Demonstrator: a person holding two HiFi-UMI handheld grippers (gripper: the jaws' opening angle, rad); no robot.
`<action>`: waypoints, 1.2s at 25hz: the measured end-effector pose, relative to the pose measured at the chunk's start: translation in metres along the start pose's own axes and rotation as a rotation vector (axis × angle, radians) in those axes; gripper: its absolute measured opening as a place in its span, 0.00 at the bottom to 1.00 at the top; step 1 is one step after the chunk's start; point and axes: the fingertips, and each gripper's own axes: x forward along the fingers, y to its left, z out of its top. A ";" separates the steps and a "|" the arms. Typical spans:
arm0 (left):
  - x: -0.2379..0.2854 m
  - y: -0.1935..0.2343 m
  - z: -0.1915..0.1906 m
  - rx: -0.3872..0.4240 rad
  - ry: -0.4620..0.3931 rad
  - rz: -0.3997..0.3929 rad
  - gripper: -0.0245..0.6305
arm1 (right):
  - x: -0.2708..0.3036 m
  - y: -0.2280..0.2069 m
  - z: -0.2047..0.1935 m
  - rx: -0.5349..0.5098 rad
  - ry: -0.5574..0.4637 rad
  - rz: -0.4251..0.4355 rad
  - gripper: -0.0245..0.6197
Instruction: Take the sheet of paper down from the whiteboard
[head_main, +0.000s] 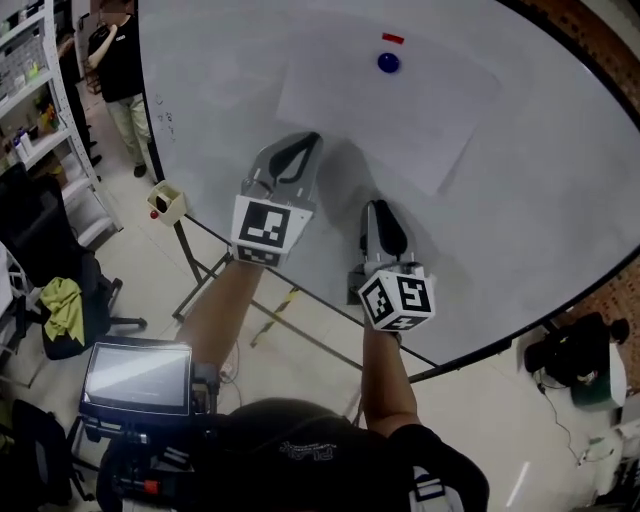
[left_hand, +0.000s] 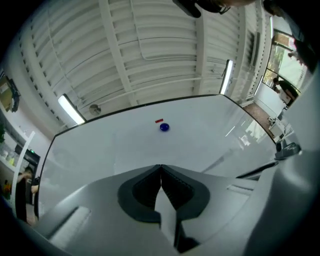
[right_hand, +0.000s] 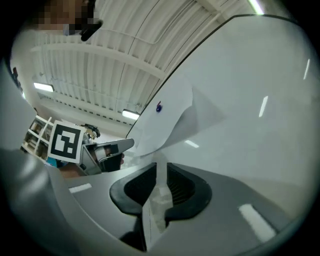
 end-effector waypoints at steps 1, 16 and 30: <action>0.007 0.002 0.012 0.007 -0.019 -0.012 0.04 | -0.003 -0.004 0.011 0.016 -0.023 -0.009 0.19; 0.107 -0.022 0.090 0.112 -0.029 -0.104 0.28 | 0.002 -0.049 0.091 0.158 -0.147 -0.060 0.26; 0.117 -0.015 0.096 0.042 -0.021 -0.072 0.23 | 0.016 -0.031 0.105 0.117 -0.127 -0.009 0.24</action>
